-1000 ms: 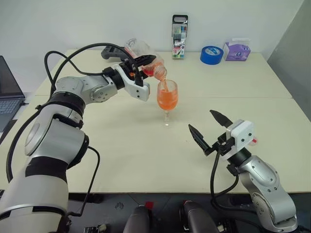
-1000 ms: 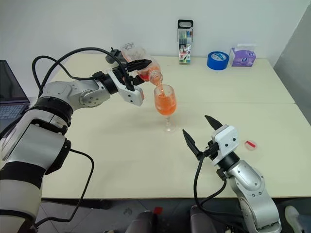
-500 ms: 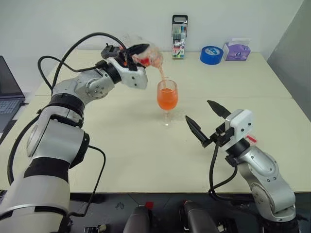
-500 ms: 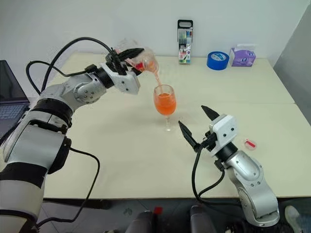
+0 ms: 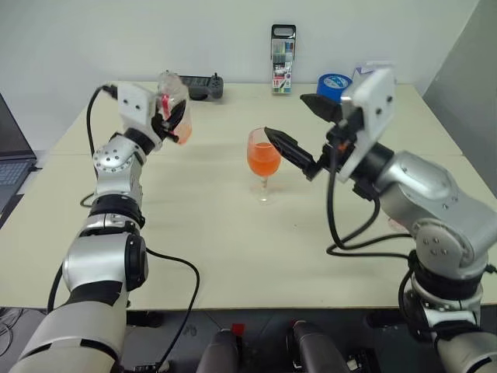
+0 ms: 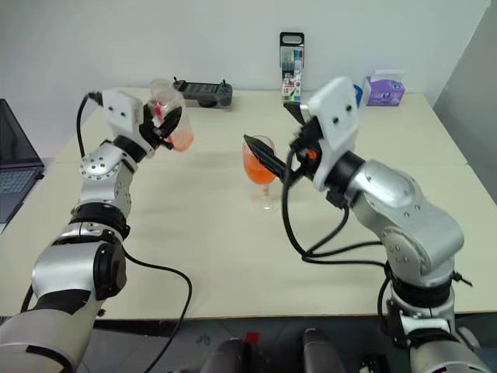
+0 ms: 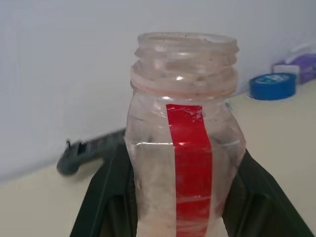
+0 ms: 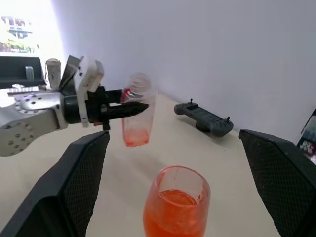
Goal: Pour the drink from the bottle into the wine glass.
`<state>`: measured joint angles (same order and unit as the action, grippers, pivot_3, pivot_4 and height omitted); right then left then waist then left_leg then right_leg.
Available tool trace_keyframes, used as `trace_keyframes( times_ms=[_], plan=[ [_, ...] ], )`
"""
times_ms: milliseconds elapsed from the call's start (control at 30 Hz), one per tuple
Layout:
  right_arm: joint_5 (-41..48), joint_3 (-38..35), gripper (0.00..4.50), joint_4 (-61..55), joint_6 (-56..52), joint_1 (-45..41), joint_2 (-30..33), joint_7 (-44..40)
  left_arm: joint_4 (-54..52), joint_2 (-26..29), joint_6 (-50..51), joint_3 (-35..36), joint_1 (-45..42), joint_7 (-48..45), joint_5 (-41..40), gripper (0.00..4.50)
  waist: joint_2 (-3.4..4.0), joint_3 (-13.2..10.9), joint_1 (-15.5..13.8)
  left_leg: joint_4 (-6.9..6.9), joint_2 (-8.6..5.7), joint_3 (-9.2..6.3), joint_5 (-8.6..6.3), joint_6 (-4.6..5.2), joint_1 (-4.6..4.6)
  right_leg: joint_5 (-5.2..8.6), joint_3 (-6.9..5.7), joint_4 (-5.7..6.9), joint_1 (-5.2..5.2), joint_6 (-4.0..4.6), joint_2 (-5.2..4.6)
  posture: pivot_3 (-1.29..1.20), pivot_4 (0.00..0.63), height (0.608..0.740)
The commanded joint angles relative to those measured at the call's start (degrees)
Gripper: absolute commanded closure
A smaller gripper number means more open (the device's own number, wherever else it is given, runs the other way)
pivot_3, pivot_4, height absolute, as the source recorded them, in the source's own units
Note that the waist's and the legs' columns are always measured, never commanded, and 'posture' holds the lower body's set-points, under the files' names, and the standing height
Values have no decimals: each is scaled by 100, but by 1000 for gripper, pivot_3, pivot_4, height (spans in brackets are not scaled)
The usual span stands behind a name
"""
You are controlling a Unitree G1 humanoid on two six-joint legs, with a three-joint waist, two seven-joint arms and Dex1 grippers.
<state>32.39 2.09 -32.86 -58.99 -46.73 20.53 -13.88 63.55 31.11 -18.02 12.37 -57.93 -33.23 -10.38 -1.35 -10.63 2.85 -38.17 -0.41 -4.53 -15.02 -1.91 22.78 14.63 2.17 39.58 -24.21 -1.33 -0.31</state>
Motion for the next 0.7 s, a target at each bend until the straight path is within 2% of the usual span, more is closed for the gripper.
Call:
trace_keyframes(
  times_ms=[33, 167, 400, 667, 700],
  plan=[
    [-110, 301, 0, 354, -293, -473, -130, 36, -855, 61, 534, 169, 402, 288, -143, 2811, 0, 0, -8, 0, -1, -2, 0, 0, 3, 0, 1, 4, -3, 0, -8, 0, 150, 740],
    [-362, 609, 0, 759, 30, -575, -329, -66, -1354, -12, 976, 380, 763, 542, -356, 2811, -11, 6, -36, -2, -3, -10, 0, -1, 10, 0, -3, 0, -10, 0, -24, 0, 150, 740],
    [-651, 855, 0, 1038, 343, -464, -470, -284, -1487, -126, 1215, 497, 975, 721, -441, 2811, -15, 9, -66, -3, -6, -7, 0, -1, 7, 0, 1, 2, -10, 1, -30, 0, 150, 740],
    [-557, 780, 0, 949, -4, -512, -543, -441, -1467, -124, 1417, 573, 1007, 727, -569, 104, -15, 9, -65, -1, -5, -8, 0, 0, 6, 0, 0, 3, -11, 1, -29, 0, 150, 740],
    [-570, 778, 0, 959, -17, -526, -545, -451, -1456, -118, 1425, 574, 1011, 734, -565, 29, -15, 9, -64, -1, -5, -8, 0, -1, 6, 0, 0, 3, -11, 1, -29, 0, 150, 740]
  ],
)
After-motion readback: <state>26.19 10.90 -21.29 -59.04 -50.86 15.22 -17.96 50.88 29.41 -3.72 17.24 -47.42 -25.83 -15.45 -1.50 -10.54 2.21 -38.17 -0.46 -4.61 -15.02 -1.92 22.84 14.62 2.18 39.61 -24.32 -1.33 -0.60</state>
